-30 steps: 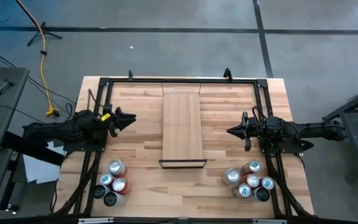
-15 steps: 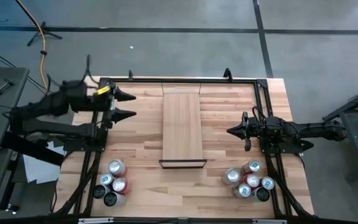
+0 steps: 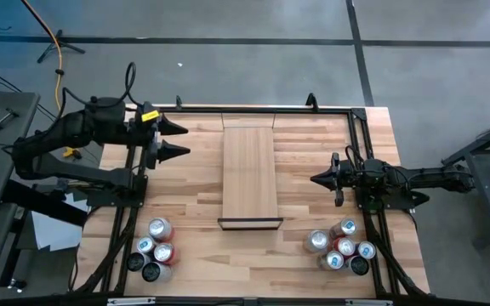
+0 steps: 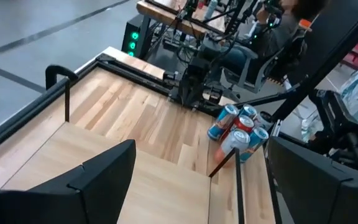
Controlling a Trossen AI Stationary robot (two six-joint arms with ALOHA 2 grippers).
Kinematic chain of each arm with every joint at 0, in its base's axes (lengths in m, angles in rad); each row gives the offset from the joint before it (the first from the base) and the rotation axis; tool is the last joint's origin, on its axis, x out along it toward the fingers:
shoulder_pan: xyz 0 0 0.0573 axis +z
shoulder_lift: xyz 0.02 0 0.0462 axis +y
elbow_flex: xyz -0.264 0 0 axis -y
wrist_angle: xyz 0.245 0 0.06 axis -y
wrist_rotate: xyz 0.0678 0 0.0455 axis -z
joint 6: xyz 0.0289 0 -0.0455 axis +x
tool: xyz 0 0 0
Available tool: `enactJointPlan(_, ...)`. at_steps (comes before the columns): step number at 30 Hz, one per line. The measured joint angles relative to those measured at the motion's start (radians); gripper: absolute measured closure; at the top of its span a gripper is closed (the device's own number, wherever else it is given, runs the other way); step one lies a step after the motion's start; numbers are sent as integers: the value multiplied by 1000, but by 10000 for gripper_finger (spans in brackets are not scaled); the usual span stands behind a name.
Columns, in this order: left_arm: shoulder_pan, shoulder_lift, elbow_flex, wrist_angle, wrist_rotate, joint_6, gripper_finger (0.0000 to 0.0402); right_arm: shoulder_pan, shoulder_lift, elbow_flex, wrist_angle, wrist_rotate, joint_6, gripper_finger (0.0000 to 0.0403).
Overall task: Place canned beverage on shelf
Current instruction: Put the pink soda can on the shelf
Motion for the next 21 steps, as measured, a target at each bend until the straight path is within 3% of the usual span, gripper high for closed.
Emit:
enactJointPlan(7,0,28,1,-1,-10,-33,66,0,0,0,0,0,0,402)
enactJointPlan(15,-1,107,18,-128,20,-16,6,0,0,0,0,0,0,402)
enactJointPlan(21,-1,136,21,-223,161,-169,17,0,0,0,0,0,0,402)
